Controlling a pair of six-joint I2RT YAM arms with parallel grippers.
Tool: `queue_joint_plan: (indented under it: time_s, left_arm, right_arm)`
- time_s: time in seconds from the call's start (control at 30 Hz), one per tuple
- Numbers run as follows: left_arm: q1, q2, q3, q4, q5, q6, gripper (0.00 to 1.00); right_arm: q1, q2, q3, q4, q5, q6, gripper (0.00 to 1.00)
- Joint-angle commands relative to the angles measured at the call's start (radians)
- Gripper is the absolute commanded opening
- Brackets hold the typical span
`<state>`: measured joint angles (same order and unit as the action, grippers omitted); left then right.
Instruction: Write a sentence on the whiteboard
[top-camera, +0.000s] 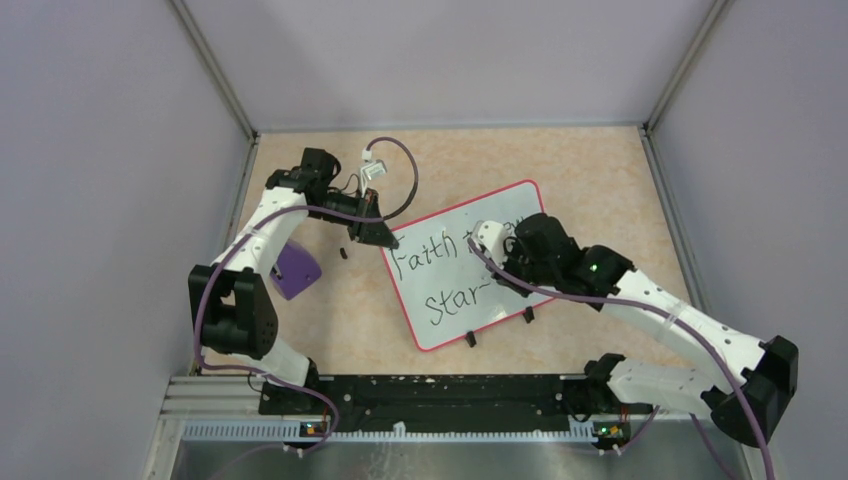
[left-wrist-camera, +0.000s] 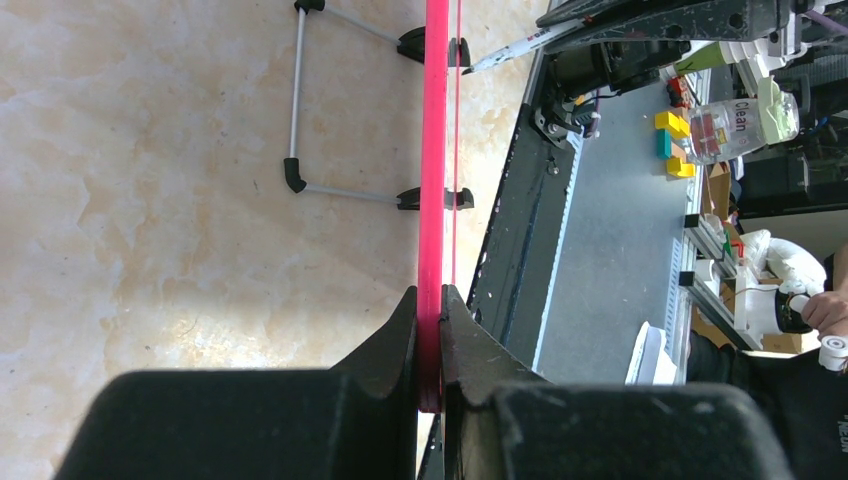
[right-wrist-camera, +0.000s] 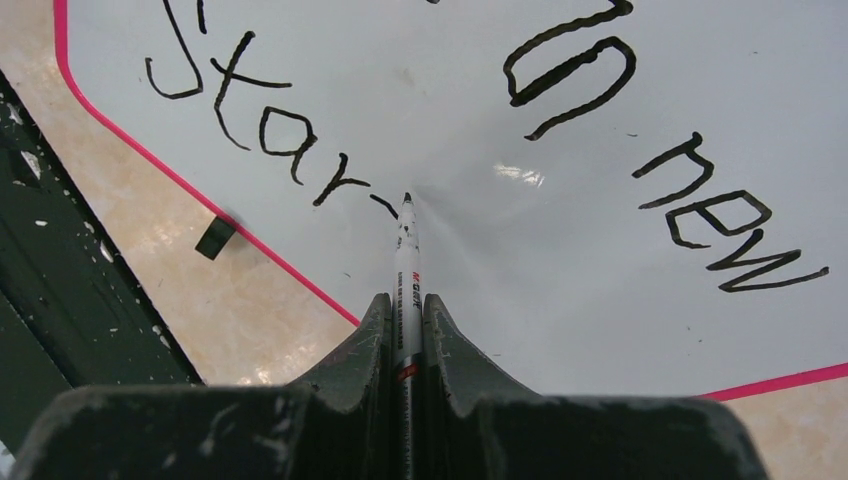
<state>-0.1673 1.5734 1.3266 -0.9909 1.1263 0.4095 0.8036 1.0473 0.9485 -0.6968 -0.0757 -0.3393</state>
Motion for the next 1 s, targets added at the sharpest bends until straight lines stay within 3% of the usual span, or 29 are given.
queue_joint_plan:
  time_s: [0.0,0.97]
  left_arm:
    - [-0.012,0.022,-0.005,0.02,-0.068,0.024,0.0]
    - [-0.011,0.027,-0.01,0.024,-0.073,0.027,0.0]
  right_arm:
    - [-0.01,0.028,0.036,0.056,0.014,0.007,0.0]
    - [-0.009,0.044,-0.056,-0.043,-0.039,-0.098,0.0]
